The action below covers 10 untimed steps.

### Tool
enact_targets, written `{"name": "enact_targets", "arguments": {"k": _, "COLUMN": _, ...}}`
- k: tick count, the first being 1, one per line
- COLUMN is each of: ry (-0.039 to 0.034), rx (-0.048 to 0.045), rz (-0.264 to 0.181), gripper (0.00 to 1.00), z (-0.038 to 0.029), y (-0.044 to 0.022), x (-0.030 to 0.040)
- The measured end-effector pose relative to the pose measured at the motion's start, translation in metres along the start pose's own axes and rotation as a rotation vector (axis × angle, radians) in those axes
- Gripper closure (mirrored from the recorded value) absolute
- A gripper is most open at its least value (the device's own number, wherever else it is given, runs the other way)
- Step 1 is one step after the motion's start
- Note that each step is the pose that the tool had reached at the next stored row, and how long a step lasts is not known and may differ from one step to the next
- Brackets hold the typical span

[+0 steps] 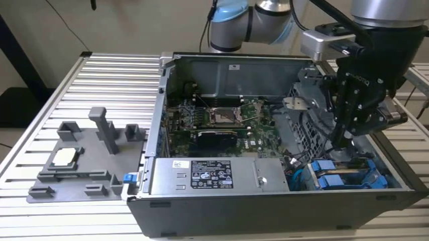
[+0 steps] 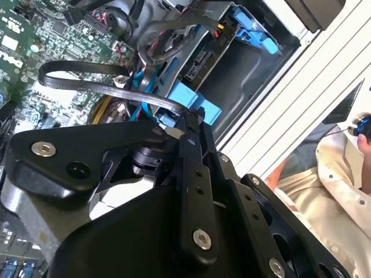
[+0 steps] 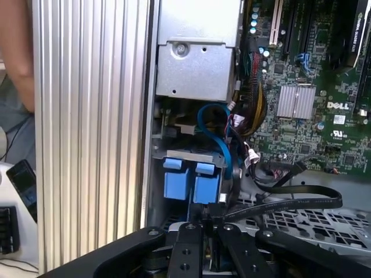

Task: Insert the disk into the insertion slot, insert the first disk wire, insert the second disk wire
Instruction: 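Insert the second disk wire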

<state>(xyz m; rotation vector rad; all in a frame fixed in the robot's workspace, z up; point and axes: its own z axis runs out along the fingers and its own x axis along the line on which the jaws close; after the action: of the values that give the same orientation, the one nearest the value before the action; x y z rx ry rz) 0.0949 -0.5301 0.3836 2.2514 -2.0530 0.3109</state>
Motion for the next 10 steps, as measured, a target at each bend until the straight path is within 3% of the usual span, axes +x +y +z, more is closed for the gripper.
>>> {"name": "enact_targets", "arguments": {"k": 10, "ry": -0.0023, "rx": -0.0238, "rz": -0.005, "gripper": 0.84, "z": 0.0072, "y": -0.0122, "x": 0.0221}}
